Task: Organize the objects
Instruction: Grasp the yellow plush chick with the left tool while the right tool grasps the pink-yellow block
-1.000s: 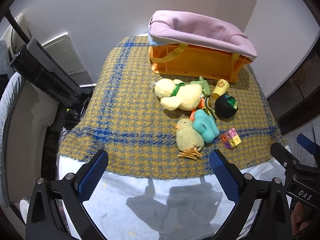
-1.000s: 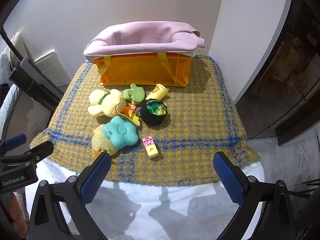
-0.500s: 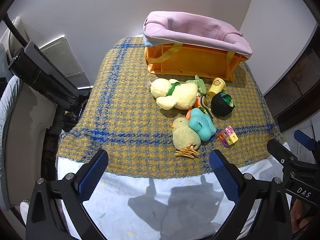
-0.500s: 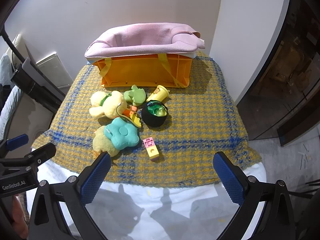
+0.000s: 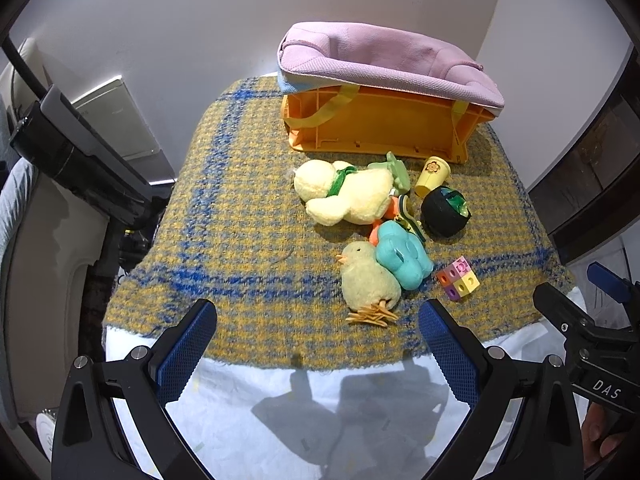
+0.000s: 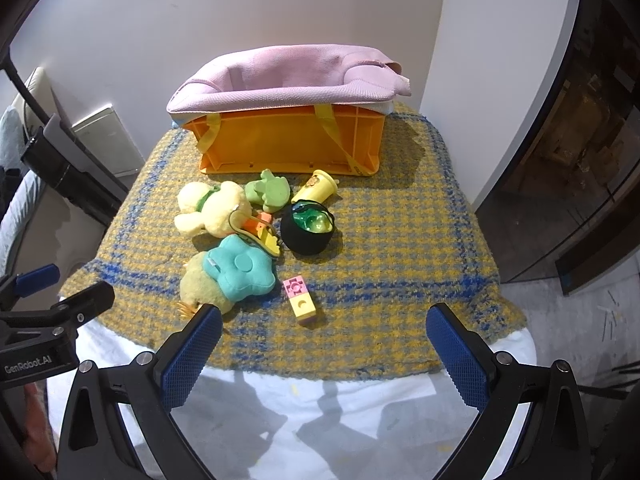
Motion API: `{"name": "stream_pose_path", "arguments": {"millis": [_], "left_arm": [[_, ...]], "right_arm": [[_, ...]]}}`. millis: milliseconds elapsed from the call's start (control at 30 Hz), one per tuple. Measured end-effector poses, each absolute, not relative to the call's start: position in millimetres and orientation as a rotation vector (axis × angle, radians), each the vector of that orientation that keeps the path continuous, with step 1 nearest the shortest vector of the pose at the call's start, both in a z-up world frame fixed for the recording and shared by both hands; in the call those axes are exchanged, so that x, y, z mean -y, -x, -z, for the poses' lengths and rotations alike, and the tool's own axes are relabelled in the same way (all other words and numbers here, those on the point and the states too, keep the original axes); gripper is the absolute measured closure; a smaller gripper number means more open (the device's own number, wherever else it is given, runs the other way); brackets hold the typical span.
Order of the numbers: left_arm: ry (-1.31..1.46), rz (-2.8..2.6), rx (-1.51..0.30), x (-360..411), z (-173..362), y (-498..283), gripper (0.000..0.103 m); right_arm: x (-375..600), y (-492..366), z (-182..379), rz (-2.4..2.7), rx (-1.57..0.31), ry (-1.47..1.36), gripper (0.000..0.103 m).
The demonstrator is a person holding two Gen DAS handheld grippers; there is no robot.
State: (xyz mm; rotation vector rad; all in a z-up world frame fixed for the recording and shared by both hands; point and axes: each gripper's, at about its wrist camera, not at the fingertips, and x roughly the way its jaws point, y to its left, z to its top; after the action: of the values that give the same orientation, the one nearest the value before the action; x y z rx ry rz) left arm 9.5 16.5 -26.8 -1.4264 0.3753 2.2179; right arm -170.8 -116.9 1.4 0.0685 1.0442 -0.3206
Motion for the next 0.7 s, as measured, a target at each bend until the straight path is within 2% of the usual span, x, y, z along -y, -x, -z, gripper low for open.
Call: {"name": "stream_pose_path", "arguments": {"millis": [700], "left_arm": [[1.46,-2.07,-0.432,-55,99,-2,0.0]], "right_arm": [[141,166,50,0.469,-1.1,-0.106,0.001]]}}
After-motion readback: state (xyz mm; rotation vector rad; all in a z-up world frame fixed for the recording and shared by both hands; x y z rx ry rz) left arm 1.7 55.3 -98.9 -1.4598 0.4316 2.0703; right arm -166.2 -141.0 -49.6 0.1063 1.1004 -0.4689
